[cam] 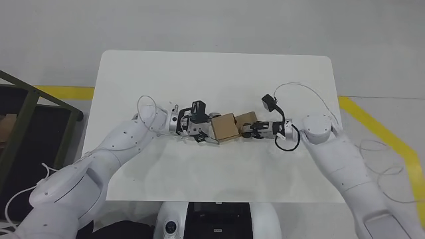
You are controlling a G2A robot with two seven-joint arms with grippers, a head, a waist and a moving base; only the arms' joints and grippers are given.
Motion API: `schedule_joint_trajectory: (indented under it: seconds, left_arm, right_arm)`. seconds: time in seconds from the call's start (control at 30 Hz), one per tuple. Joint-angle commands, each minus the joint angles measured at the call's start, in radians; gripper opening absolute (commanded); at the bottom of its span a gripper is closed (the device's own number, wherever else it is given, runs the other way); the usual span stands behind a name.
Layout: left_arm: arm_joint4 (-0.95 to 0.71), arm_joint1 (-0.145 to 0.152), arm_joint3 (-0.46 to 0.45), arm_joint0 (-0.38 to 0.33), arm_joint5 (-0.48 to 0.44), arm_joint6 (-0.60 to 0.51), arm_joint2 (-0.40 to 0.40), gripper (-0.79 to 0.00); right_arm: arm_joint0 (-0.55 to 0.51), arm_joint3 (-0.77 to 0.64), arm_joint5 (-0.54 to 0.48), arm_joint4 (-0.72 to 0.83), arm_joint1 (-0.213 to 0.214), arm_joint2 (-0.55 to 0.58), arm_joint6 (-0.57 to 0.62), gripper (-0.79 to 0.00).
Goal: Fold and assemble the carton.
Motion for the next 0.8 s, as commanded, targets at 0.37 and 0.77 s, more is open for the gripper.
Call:
schedule_joint_trajectory:
  seconds: [0.37, 0.77]
  left_arm:
    - [-0.003, -0.008, 0.017, -0.004, -0.004, -0.002, 0.001, -0.135]
    - [-0.002, -0.010, 0.022, -0.006, -0.004, -0.001, 0.002, -0.148]
  right_arm:
    - [0.030, 0.056, -0.026, 0.009, -0.012, -0.023, 0.003, -0.785]
    - [0.053, 0.066, -0.055, 0.030, -0.006, 0.012, -0.011, -0.785]
